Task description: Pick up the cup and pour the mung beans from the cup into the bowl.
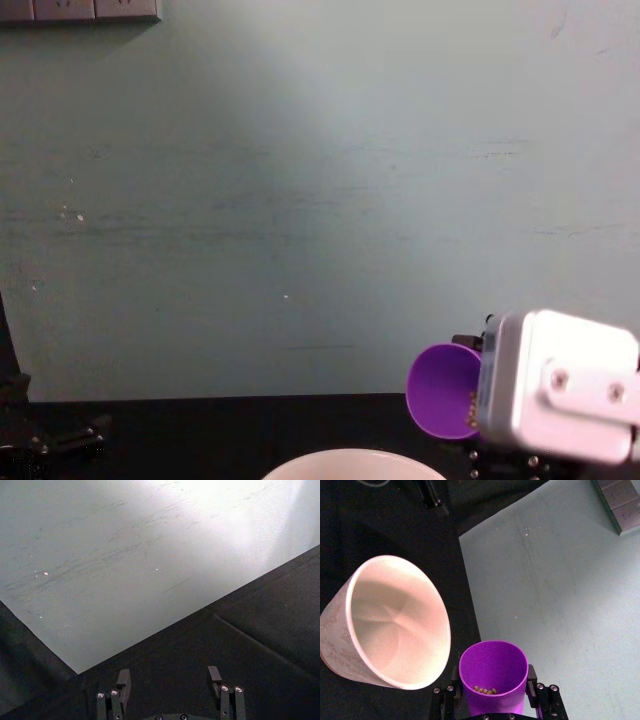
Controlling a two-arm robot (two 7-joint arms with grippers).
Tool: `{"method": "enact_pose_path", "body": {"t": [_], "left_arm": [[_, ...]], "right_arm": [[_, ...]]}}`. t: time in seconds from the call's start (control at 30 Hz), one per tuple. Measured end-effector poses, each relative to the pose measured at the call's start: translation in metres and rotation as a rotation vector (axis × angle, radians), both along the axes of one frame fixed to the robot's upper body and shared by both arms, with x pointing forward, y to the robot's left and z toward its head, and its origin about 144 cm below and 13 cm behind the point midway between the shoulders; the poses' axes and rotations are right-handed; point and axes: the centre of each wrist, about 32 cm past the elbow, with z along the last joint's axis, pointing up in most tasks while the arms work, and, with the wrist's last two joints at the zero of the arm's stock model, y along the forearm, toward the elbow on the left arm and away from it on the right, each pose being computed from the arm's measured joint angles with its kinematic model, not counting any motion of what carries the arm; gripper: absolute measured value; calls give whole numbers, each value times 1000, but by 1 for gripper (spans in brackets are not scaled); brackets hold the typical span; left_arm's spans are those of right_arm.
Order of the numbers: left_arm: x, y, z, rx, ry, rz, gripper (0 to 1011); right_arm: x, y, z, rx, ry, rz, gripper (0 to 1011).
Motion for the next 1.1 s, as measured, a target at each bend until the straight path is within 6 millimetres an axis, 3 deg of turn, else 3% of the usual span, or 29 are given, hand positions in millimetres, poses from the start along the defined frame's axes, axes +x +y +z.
{"method": "enact_pose_path", "body": {"t": [1.1], "left_arm": [[0,0,0,0,0,0,1000]], "right_arm": [[-3,19,-17,-243,-190,25,739]]}}
